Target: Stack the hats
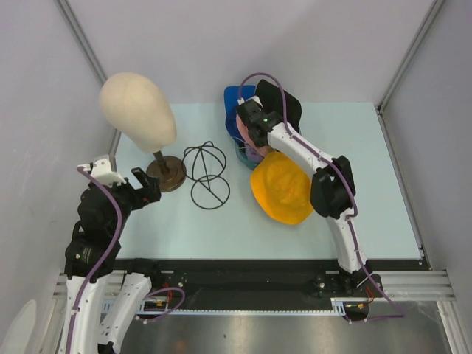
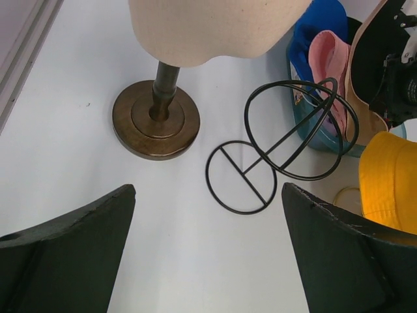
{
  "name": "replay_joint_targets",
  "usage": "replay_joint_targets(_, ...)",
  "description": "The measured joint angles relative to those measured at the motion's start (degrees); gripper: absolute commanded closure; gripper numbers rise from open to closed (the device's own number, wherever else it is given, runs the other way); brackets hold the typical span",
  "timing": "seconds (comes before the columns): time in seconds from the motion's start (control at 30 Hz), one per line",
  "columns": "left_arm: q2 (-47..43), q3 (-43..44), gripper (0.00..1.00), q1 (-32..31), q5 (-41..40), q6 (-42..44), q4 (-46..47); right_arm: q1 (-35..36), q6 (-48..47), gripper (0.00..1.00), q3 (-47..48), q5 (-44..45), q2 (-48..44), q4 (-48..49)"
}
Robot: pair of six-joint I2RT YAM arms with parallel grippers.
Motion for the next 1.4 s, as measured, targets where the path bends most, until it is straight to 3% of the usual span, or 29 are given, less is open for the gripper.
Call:
replay_joint_targets(0.4, -0.02, 0.15, 0.00, 0.00, -0.46, -0.04, -0.46, -0.31, -1.27, 1.00, 0.00, -2.23, -1.38, 0.44)
replay_joint_targets(0.73, -0.04, 0.15, 0.00, 0.00, -1.11, -0.70, -0.42, -0.74, -1.18, 1.00, -3.78, -1.14, -11.54, 7.10)
replay_joint_targets(1.0, -0.02, 0.15, 0.00, 0.00, -1.57, -1.18, -0.42, -4.37, -0.70, 0.99, -5.64, -4.04, -10.51, 8.48)
replay_joint_targets(1.2, -0.11, -0.11, 0.00, 0.00, -1.86, -2.05, -0.37, -3.65, -0.87, 0.86, -6.88, -9.44, -9.70, 8.41)
replay_joint_targets(1.4, -0.81, -1.05, 0.00, 0.00, -2.47, -2.97, -0.35, -1.75, -1.53, 0.60, -9.92, -12.15, -9.70, 8.74)
